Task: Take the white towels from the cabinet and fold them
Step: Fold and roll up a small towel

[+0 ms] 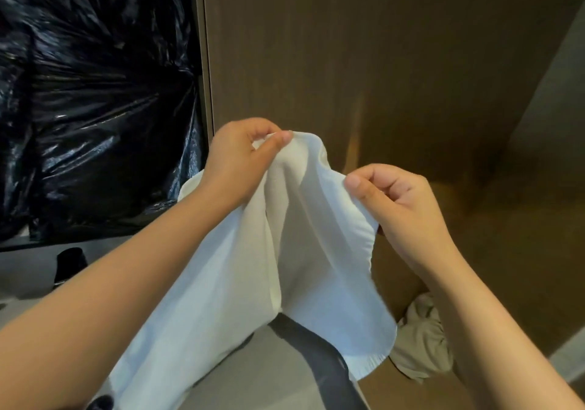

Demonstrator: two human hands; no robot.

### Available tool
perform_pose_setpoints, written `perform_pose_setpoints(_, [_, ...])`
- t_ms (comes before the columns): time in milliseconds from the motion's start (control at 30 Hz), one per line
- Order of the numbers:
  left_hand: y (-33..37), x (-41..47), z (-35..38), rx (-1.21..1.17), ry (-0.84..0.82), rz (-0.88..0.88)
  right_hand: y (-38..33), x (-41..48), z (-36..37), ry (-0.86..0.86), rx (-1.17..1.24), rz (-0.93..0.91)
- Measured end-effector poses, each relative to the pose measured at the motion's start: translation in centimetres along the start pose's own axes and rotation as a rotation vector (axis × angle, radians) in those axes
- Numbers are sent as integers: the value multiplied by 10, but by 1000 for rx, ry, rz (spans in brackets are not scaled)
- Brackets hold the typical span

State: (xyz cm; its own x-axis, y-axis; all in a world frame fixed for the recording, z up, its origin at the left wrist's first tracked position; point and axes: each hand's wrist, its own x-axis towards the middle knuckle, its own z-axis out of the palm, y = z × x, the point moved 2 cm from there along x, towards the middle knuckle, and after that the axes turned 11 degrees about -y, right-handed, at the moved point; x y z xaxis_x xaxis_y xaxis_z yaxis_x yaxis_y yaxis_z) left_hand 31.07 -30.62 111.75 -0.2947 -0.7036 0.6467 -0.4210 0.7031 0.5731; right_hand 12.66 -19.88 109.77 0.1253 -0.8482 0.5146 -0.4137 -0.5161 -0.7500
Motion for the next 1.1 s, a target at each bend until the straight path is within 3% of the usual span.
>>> perform_pose_setpoints(133, [-20, -6, 20, 19, -117, -67, 17, 1, 1, 58, -19, 74])
perform_pose_setpoints(333, [-93, -85, 56, 138, -291, -461, 88, -32, 36, -8, -1, 384])
perform_pose_setpoints(533, [-119, -152, 48, 3, -186, -777, 107, -48, 63, -101, 35, 425])
perform_pose_setpoints(667, [-123, -182, 42, -343, -111, -1031, 107, -51, 78, -165, 55, 457])
perform_pose_setpoints(767, [-123, -197, 39, -734, -54, -1049, 104, -51, 88, -213, 124, 475])
perform_pose_setpoints(967, [-123, -199, 31, -710, 16, -1039, 104, -53, 99, -397, 270, 517])
perform_pose_setpoints(1100, [-112, -193, 32, -730, -17, -1003, 100, -50, 99, -381, 208, 416])
